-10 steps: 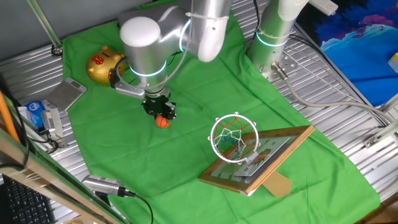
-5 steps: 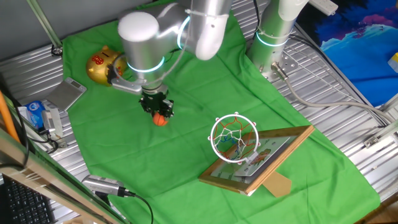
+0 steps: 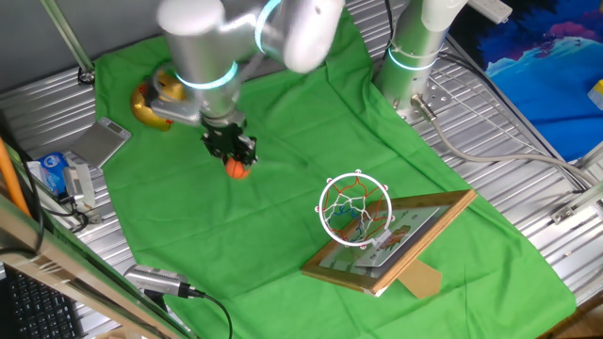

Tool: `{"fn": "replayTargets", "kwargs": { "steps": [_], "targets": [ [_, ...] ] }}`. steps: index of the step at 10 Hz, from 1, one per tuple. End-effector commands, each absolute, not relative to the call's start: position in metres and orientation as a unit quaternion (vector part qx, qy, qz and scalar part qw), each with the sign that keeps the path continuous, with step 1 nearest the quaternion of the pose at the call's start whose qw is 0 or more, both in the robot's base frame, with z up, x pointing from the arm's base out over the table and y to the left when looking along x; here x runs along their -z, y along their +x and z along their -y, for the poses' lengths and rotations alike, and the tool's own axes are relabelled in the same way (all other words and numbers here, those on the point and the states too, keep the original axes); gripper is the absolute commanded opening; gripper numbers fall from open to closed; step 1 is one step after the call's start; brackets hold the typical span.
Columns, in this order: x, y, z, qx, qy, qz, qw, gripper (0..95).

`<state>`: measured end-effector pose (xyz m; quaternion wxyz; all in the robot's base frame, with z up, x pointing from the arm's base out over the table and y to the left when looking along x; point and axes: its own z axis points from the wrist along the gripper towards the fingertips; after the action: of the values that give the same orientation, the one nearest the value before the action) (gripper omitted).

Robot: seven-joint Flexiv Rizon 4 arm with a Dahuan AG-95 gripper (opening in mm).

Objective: Grab a basketball, release it and shoot it into the basket

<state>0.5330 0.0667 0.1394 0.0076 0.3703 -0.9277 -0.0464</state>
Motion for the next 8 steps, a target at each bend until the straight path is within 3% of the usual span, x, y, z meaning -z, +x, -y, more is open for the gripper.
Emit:
{"fn": "replayTargets", "kwargs": {
  "steps": [1, 8],
  "targets": [
    [-0.158, 0.532, -0.066, 0.051, 0.37, 0.927, 0.023, 0.0],
    [-0.173, 0.528, -0.065, 0.057, 0.378, 0.923, 0.033, 0.0]
  ]
}}
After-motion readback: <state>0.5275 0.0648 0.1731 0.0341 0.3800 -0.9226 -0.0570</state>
